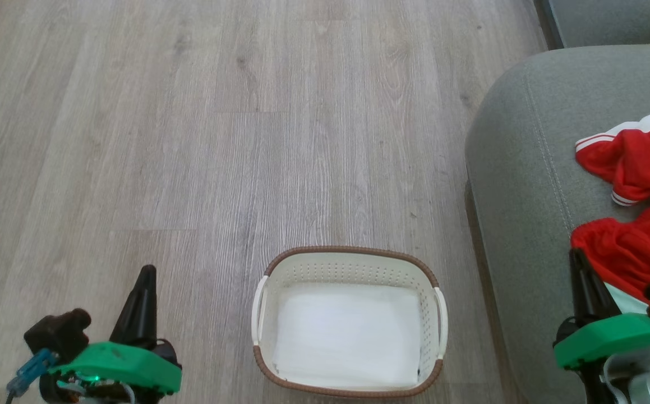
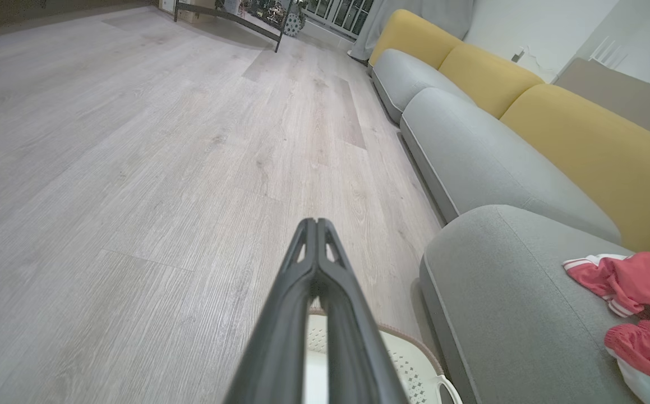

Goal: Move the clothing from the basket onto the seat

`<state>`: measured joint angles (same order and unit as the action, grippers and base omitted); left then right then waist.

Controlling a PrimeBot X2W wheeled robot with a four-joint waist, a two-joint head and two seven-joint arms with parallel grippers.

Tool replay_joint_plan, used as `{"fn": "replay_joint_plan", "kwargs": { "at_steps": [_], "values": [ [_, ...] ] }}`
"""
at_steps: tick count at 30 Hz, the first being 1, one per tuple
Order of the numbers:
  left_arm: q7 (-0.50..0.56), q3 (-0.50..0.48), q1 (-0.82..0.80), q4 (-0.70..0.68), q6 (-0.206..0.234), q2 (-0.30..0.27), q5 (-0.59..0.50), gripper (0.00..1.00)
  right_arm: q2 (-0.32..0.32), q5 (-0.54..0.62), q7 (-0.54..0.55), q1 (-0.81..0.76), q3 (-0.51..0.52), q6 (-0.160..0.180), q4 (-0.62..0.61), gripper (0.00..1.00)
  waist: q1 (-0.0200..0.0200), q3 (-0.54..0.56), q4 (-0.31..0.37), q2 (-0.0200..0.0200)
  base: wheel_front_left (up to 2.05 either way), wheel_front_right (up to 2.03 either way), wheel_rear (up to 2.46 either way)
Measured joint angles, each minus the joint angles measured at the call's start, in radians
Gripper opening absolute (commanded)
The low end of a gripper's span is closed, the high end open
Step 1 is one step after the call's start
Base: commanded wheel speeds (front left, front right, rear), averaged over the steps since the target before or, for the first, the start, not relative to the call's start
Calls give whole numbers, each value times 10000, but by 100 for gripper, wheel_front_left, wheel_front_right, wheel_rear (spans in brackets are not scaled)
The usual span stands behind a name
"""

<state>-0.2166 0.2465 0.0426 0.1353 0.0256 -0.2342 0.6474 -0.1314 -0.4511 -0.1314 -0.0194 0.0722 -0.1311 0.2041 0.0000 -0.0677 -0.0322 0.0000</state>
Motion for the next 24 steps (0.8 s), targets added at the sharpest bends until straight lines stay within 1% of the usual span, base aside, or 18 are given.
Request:
{"fn": "replay_joint_plan", "kwargs": {
  "at_steps": [24],
  "values": [
    [604,-619,-188,301,-324,334,2079,0,134,-2416,520,84,142,0,155,0,0,137,67,0,0,0,0]
  ]
}}
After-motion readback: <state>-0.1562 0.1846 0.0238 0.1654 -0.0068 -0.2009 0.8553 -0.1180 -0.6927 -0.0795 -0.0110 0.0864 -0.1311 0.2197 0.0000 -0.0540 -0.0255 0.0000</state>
